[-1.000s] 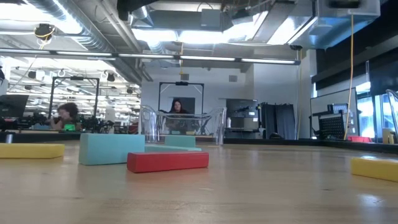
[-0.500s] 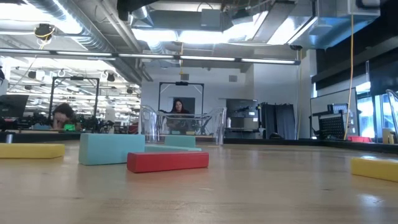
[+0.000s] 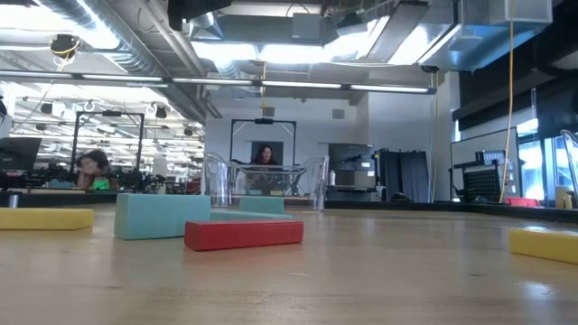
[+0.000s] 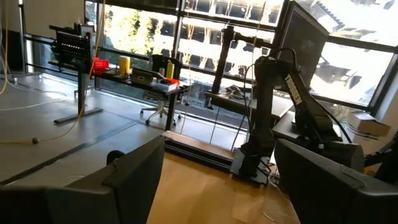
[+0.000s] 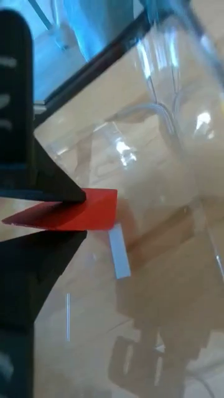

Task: Sort & place blocks by color
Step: Put the top red block into the right transparent bin

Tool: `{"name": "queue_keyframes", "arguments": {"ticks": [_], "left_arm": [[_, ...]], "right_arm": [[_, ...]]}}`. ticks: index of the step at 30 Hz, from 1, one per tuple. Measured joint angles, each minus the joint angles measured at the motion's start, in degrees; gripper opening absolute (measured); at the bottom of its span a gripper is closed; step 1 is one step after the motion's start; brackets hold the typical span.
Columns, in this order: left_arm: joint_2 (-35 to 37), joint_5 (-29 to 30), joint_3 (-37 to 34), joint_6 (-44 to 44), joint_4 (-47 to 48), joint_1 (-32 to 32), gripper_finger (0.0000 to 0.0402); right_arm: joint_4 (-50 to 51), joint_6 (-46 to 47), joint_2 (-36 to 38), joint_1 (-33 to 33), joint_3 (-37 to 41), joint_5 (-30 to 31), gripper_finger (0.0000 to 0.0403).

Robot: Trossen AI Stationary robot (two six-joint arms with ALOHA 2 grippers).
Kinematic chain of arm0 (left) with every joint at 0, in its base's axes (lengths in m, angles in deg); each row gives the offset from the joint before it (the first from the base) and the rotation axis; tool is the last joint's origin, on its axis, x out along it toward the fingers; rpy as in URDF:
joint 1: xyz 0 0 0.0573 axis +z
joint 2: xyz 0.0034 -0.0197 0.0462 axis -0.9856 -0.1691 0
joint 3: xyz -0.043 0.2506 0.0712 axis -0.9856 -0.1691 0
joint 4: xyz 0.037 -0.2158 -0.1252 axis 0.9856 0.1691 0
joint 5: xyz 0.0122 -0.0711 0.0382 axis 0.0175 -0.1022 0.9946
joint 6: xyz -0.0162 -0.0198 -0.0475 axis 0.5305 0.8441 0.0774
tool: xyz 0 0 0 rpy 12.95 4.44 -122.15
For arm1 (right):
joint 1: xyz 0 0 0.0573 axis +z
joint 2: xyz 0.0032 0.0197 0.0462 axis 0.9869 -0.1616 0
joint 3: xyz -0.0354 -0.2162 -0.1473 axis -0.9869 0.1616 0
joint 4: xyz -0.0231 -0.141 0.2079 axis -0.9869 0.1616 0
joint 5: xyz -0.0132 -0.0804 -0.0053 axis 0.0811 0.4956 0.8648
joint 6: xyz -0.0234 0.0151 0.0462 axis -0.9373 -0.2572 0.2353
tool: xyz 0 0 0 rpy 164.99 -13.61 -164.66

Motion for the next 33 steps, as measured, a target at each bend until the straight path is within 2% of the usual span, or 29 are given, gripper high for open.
{"name": "queue_keyframes", "arguments": {"ticks": [4, 11, 16, 23, 33], "left_arm": [[0.0, -0.63, 0.0, 0.24, -0.3, 0.0, 0.0298], [0.0, -0.87, 0.0, 0.33, -0.44, 0.0, 0.0298], [0.0, -0.9, 0.0, 0.42, -0.52, 0.0, 0.0298], [0.0, -0.92, 0.0, 0.46, -0.48, 0.0, 0.0298], [0.0, -2.32, 0.0, 2.86, -0.46, 0.0, 0.0298]], "right_arm": [[-0.84, -0.09, -0.42, 0.0, 0.0, -0.6, 0.01], [2.41, -0.47, 3.42, 0.0, -2.49, -3.05, 0.0125], [9.22, -0.6, 6.29, 0.0, -4.96, -3.01, 0.0175], [9.91, -1.65, 8.03, 0.0, -5.31, -2.99, 0.0246], [6.96, -4.04, 10.3, 0.0, -5.31, -2.39, 0.0254]]}}
